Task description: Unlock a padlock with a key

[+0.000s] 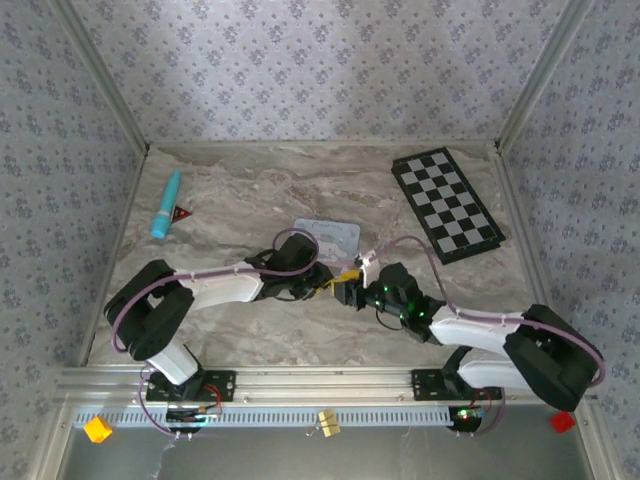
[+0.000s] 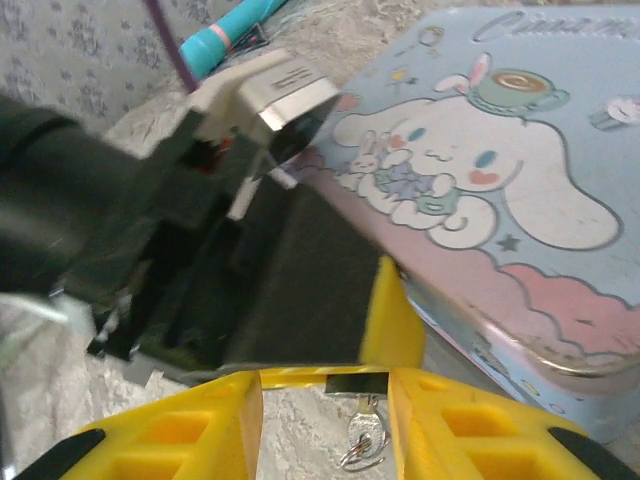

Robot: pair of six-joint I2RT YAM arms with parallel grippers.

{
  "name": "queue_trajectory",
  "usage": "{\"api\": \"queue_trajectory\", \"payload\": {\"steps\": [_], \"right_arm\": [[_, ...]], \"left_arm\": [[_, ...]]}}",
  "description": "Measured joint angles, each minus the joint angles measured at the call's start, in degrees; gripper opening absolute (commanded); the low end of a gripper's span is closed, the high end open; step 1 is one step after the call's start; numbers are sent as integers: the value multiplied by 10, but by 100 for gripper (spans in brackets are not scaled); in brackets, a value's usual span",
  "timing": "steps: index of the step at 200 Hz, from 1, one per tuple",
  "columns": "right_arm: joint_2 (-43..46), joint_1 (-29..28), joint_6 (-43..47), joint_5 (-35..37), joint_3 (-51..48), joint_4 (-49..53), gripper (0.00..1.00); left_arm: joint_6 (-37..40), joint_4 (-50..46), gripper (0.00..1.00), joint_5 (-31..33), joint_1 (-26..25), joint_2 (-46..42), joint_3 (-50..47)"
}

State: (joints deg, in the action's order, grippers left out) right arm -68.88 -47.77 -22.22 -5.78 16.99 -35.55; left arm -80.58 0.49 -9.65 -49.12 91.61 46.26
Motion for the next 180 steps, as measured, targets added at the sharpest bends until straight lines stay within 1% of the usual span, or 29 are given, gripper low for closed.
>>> {"api": "queue_trajectory", "payload": {"steps": [34,53,74,102,109,117,133,165,180], "right_arm": [[7,-79,53,140,-24,-14,40],[-19,-139,103,223,-47,-48,40],[-96,-205,182,304,-51,-110,42],[-256,-276,314,405,-18,-208,45],[-293,-287,343,423,-9,-241,47],[-335,-297,379,447,-3,-297,47],[-372,-302,426,472,4,-357,47],[-383,-297,459,481,4,-401,48],[-383,-291,465,483,4,-411,46]], "left_arm": [[16,-29,0,-1,8,1,8],[22,-35,0,0,10,2,10],[26,-38,0,-1,12,4,14],[31,-44,0,-4,16,4,16],[32,-45,0,-5,17,4,16],[32,-47,0,-7,19,4,17],[33,-47,0,-11,24,4,17],[36,-59,0,-13,32,-1,17],[36,-64,0,-13,35,-3,17]]}}
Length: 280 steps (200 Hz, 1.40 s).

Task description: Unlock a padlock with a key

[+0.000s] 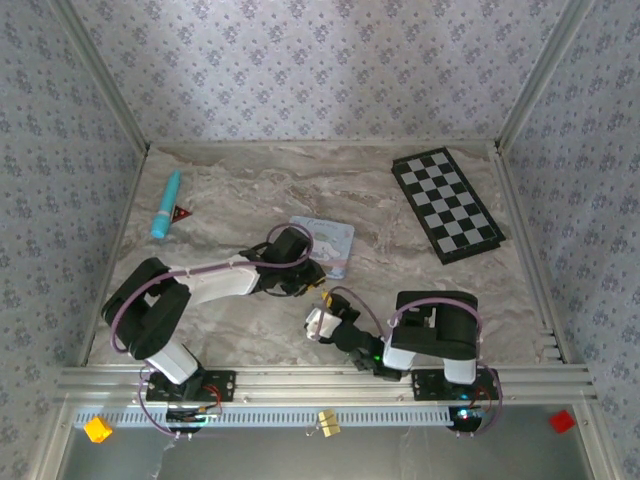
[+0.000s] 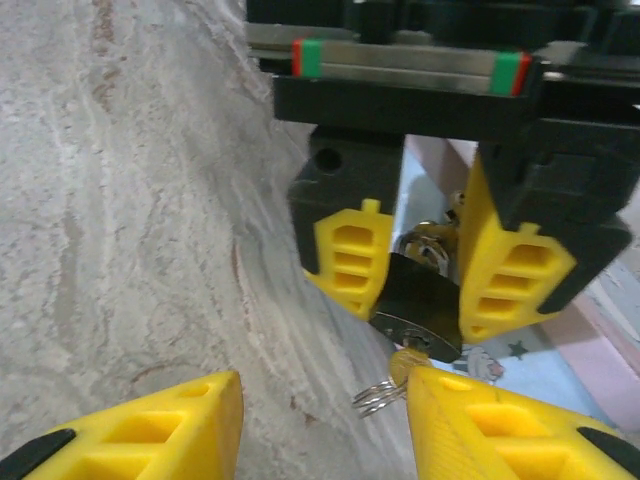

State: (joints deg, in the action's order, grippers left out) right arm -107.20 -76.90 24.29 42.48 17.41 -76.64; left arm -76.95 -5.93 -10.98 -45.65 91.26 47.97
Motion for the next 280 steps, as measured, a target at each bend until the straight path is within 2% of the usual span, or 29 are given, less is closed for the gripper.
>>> {"api": "queue_trajectory", "payload": {"steps": [35,64,104,182,204,220,233,280], "right_arm": [[10,31,-5,-14,-7,-1,42],[5,35,-6,-18,-3,-2,41],[-17,47,7,-23,16,-4,29],[-17,64,9,-37,18,-12,22],[-17,66,8,-42,18,-12,25],[-15,69,1,-45,17,-12,35],[-9,71,-3,-48,15,-12,39],[2,64,-5,-49,15,-14,39]], "left_arm": [[0,-8,0,-2,5,-12,0],[0,-16,0,-4,8,-32,0],[0,-25,0,-11,12,-43,0],[0,-31,0,-17,13,-43,0],[0,-31,0,-17,13,-43,0],[0,-31,0,-17,13,-43,0],[0,-33,0,-17,13,-43,0],[0,-34,0,-17,13,-43,0]]}}
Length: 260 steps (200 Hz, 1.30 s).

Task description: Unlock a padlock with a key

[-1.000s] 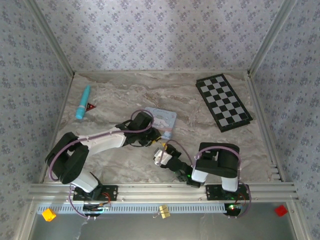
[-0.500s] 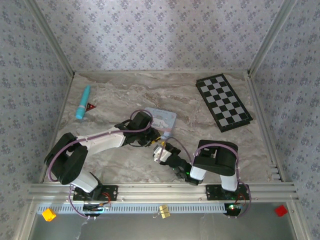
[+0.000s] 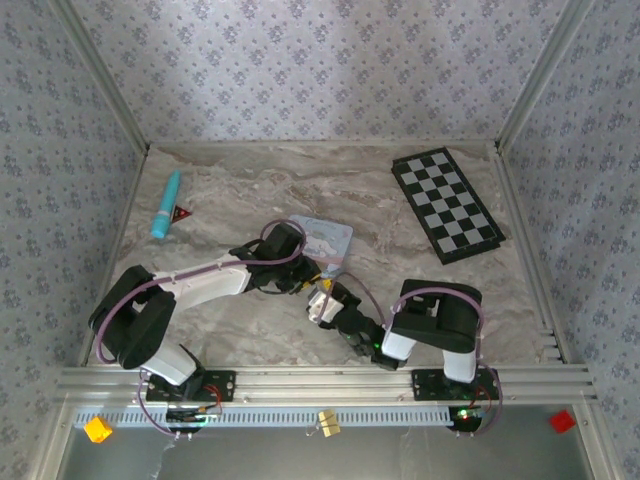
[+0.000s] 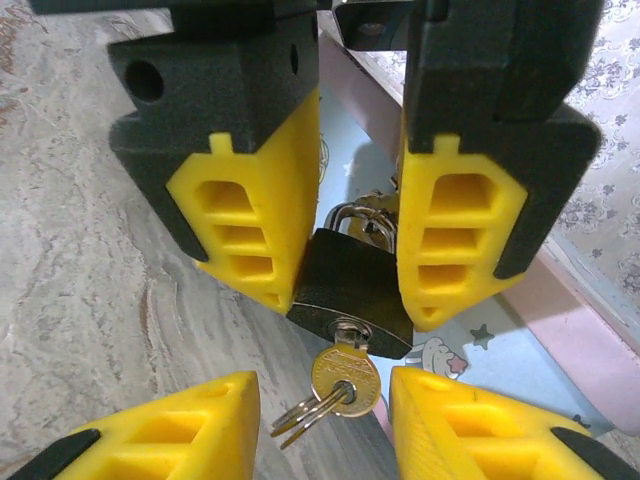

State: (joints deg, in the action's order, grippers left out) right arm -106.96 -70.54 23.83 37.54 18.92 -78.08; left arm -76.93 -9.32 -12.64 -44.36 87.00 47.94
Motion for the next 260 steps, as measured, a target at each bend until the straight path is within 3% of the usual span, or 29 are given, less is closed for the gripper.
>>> {"api": "queue_trajectory", "payload": {"steps": [74,137,260], "right_arm": [[1,5,-3,4,8,-1,28],[-2,8,-4,8,8,-2,29],[-7,8,-3,12,8,-2,19]], "left_arm": [[0,1,0,0,0,0,0],[0,-1,0,0,0,0,0],[0,0,0,0,0,0,0]]}}
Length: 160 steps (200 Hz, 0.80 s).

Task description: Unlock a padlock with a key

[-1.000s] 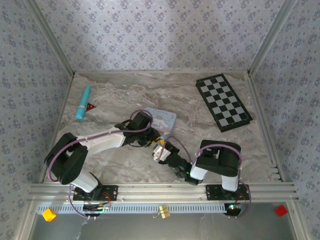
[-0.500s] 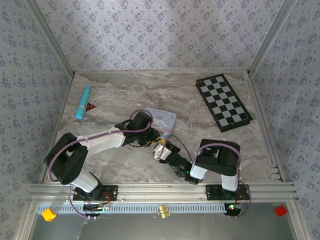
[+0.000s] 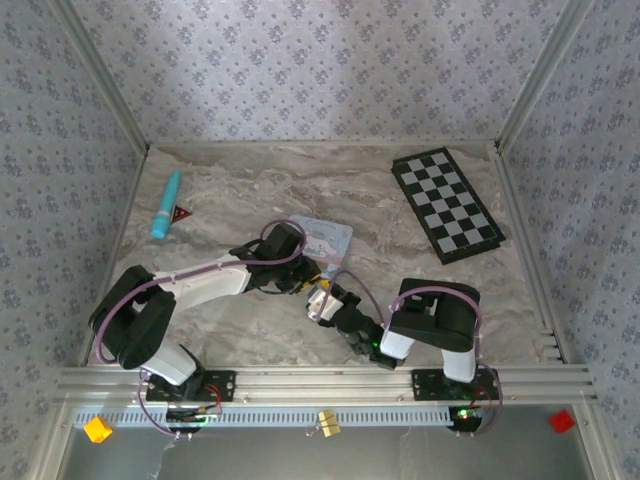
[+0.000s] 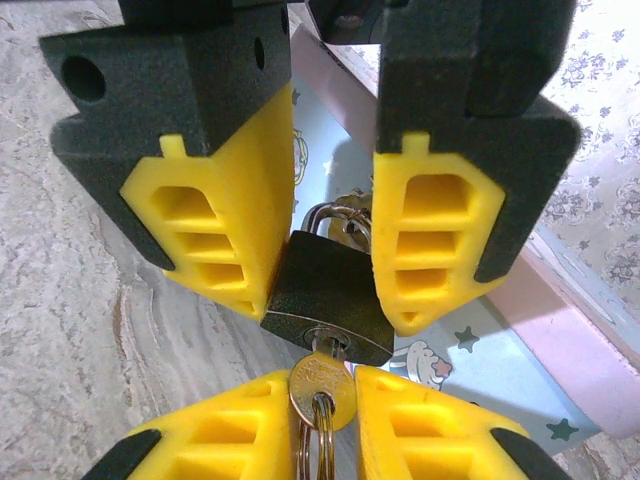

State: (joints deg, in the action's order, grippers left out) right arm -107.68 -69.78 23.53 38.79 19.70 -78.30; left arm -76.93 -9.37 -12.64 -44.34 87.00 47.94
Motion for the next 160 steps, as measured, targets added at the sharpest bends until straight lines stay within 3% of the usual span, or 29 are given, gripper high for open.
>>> {"api": "queue_trajectory", "payload": {"steps": [160], "right_arm": [[0,0,-21,0,0,4,18]], "left_arm": [[0,0,0,-1,0,0,0]]}}
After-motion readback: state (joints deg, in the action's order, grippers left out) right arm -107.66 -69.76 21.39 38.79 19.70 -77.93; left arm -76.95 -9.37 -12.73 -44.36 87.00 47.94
